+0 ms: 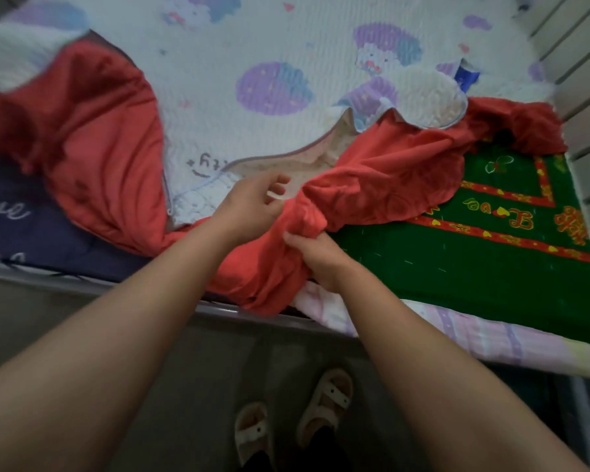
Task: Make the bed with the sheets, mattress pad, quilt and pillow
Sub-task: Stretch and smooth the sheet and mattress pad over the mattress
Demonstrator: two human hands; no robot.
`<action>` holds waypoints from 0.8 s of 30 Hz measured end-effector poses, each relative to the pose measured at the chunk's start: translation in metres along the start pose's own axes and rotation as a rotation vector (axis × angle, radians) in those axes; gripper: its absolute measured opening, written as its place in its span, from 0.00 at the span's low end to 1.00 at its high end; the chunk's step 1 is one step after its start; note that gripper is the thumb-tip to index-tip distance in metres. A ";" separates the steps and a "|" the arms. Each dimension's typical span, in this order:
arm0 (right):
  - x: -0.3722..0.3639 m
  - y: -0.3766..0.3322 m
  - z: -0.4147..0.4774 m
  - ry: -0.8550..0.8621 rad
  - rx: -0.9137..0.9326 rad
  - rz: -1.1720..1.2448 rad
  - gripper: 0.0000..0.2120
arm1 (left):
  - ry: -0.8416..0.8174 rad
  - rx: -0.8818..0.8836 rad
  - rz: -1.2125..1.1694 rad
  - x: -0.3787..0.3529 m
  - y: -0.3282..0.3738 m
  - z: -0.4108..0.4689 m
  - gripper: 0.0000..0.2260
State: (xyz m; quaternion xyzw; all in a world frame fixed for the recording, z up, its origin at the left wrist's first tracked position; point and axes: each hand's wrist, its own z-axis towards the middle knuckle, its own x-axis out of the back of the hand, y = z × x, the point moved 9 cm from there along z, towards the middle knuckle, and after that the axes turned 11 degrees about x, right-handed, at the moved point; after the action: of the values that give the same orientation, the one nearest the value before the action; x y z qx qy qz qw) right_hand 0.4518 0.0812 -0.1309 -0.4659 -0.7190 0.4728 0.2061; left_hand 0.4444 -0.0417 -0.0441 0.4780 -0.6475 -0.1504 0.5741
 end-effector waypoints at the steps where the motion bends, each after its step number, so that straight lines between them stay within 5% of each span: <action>1: -0.010 -0.004 0.004 0.015 -0.017 0.130 0.15 | 0.063 0.047 -0.021 0.016 -0.021 -0.004 0.17; 6: -0.061 -0.049 0.021 -0.049 -0.066 0.662 0.17 | 0.302 0.360 -0.038 0.072 -0.130 -0.033 0.10; 9: -0.081 -0.068 0.036 0.018 -0.024 0.802 0.18 | 0.193 0.425 -0.115 0.065 -0.147 -0.044 0.11; 13: -0.112 -0.088 0.049 -0.040 0.011 0.902 0.26 | 0.039 0.289 -0.135 0.045 -0.127 -0.040 0.12; 17: -0.129 -0.089 0.062 -0.049 -0.005 0.885 0.19 | 0.221 0.401 -0.033 0.056 -0.142 -0.037 0.20; 21: -0.123 -0.089 0.085 -0.058 -0.014 0.829 0.16 | 0.446 0.649 0.203 0.109 -0.168 -0.049 0.12; 24: -0.118 -0.092 0.097 -0.080 -0.018 0.800 0.14 | 0.697 0.628 0.271 0.174 -0.152 -0.051 0.12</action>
State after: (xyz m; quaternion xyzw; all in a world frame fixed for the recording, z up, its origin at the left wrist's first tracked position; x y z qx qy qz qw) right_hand 0.3932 -0.0792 -0.0796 -0.6922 -0.4924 0.5270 -0.0264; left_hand 0.5780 -0.2369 -0.0377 0.5614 -0.4871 0.2972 0.5994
